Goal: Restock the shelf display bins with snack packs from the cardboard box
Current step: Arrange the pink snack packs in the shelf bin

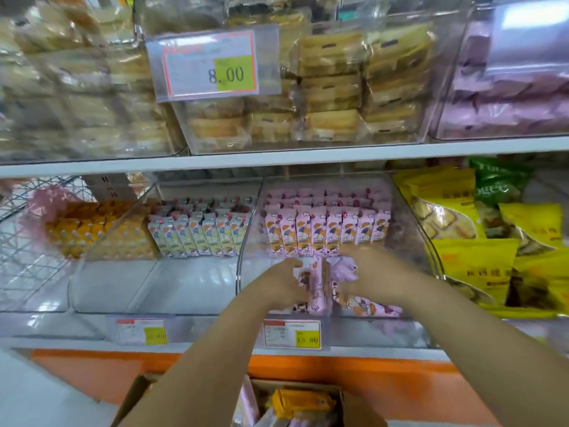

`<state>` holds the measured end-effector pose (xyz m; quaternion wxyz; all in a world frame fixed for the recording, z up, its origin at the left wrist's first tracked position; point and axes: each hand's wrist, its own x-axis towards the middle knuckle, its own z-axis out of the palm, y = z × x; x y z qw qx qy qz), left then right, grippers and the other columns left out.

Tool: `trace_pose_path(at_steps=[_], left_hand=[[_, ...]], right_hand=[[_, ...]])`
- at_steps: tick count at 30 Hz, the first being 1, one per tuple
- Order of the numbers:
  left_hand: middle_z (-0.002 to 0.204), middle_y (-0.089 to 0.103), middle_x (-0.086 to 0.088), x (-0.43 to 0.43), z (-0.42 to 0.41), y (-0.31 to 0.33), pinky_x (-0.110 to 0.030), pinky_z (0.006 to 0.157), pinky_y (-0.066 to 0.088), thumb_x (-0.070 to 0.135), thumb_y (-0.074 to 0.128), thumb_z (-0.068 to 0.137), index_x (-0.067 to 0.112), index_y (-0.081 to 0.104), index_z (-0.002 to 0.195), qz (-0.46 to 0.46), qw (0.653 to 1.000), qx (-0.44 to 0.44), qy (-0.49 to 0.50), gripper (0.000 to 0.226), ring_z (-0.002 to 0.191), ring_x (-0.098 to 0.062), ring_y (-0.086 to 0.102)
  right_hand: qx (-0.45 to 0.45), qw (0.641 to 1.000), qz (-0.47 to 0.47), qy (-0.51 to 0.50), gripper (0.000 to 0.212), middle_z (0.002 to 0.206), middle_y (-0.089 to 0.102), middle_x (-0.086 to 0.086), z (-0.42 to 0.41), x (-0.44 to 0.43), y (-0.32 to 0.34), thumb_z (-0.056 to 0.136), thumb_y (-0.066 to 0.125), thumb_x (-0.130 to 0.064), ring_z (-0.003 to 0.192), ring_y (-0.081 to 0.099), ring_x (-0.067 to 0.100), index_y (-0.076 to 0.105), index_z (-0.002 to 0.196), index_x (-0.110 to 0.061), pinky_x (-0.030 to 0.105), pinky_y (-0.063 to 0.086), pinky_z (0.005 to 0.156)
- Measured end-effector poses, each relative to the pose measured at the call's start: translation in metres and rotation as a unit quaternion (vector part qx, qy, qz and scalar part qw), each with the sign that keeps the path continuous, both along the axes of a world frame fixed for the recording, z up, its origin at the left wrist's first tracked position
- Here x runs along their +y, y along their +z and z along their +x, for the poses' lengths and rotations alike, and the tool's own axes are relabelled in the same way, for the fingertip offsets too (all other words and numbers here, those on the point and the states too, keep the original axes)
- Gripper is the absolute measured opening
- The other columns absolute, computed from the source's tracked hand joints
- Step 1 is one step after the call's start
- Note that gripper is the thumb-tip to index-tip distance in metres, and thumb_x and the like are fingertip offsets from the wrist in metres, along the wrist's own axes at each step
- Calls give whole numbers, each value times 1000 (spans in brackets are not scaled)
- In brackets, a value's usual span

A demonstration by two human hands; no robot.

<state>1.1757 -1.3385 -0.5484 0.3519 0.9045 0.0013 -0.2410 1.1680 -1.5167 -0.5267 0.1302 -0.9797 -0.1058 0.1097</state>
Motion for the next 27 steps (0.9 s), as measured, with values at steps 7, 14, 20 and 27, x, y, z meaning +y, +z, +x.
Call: trace_pose_path(at_steps=[7,14,20,27], left_hand=[[141,44,-12,-3,10,-12,-35,91,52,14,71,84,20,21,151,-25,999,15,45,83,113,-25,57],[130,56,-9,-3,16,-13,-44,89,54,3,67,85,25,20,150,-130,984,78,95,83,113,-26,58],[128,58,-9,-6,12,-10,-39,92,53,9,70,84,22,21,150,-139,983,96,77,84,106,-20,61],[124,61,-13,-7,10,-10,-39,94,52,7,72,83,20,29,147,-164,977,121,60,78,93,-20,63]], right_hand=[[38,998,47,-3,76,144,46,5,32,26,-14,82,66,-50,124,49,27,33,146,-26,35,44,99],[97,989,110,-29,88,141,46,5,42,23,-18,70,80,-43,121,49,23,37,144,-22,31,42,97],[130,955,258,-69,80,116,58,8,34,5,-8,71,83,-19,103,57,20,42,141,-13,36,46,95],[145,938,305,-80,65,99,60,7,19,-7,4,82,69,1,54,64,9,36,139,-1,21,50,53]])
